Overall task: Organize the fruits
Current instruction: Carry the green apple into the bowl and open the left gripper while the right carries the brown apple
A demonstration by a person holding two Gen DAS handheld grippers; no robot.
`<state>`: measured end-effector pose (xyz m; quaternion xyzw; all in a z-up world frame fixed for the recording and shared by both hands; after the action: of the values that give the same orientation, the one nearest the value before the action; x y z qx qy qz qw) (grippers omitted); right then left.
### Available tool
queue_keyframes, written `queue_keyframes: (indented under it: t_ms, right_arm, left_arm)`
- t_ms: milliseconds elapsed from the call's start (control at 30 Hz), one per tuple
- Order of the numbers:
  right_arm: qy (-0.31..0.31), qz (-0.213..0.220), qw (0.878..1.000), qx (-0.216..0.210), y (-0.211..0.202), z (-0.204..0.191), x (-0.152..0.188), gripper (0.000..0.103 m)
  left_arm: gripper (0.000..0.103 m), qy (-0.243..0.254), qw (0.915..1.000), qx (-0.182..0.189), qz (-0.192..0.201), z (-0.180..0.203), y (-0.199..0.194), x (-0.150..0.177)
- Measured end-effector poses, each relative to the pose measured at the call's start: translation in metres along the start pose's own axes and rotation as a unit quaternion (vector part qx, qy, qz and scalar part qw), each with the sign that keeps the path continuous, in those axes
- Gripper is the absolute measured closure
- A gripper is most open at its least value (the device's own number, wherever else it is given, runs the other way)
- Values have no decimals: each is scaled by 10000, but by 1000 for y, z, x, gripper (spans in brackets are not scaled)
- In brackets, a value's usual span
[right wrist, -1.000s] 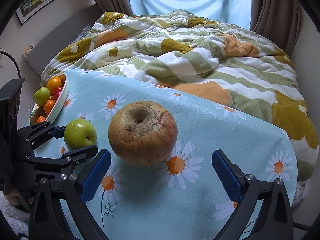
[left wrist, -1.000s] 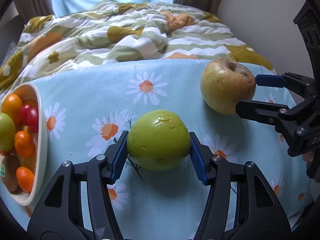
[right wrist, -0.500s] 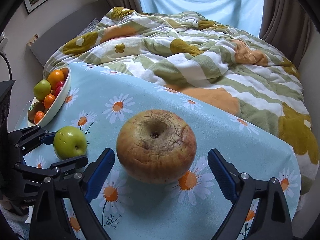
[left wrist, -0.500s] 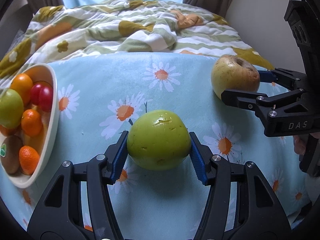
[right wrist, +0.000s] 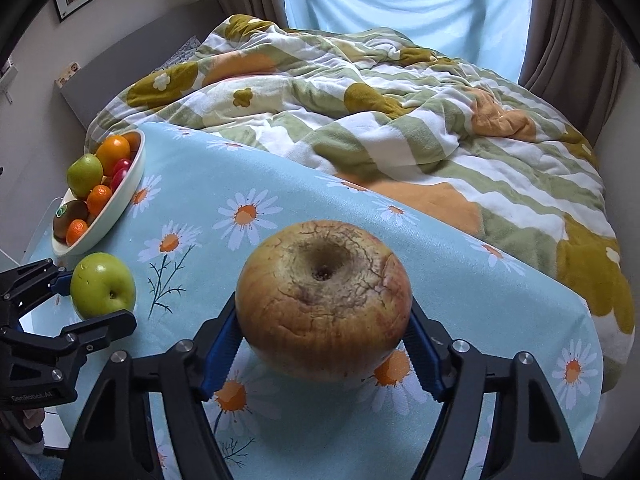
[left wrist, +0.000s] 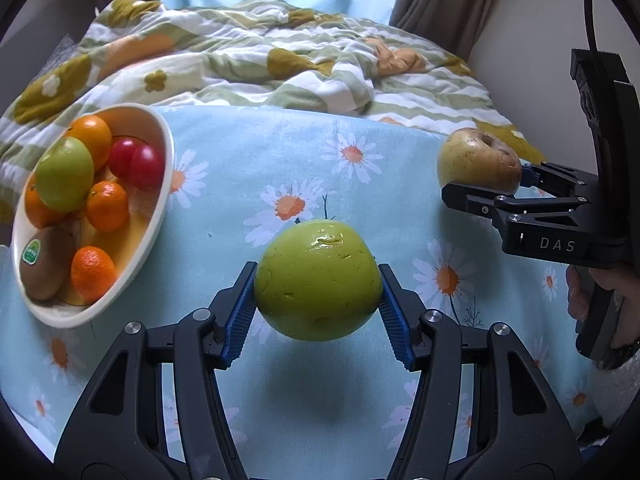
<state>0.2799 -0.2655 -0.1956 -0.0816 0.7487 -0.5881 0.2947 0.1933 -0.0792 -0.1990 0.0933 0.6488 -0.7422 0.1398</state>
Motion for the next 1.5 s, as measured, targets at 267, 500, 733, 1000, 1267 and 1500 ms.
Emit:
queue_keyframes:
  t_ms: [267,500,733,1000,1267,1500]
  right_arm:
    - [-187,211,9996,-31,-27,-25,-1,33]
    - [-315,427,9985,-166,-55,-63,-6,33]
    - [-329,553,9974,-329,-66,-113,-15,33]
    - [-172,584,9976,-339,-60,-166,-30,33]
    - [261,576,9977,-263,-44,-205,-40,33]
    - [685,614,9957,-124,-31,-223,-42,33]
  left_arm:
    - [39,-208,9993,22,300,-16,-40,8]
    - [39,-386,9979,23,516,-50,-75,13]
    - [39,-469,9969,-51,631,-97,-103,18]
    - [39,-481,9969,-95,617,-163,-112,14]
    - [39,-202,9989,-93,401,-220,-92,3]
    - [39,142,9996,61,218,-247,-64,-9]
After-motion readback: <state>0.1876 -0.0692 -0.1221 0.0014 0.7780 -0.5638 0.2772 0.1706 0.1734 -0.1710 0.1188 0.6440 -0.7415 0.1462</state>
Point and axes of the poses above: each gripper's, at about its wrist camera, not at the fingertips, and y roughly the way its jaws point, z to its right, x to its underside, the point moved 1 cm from there along y, roughly the way its jaws point, and after that the axes turned 11 degrees about -z, right-handed, at the moved point
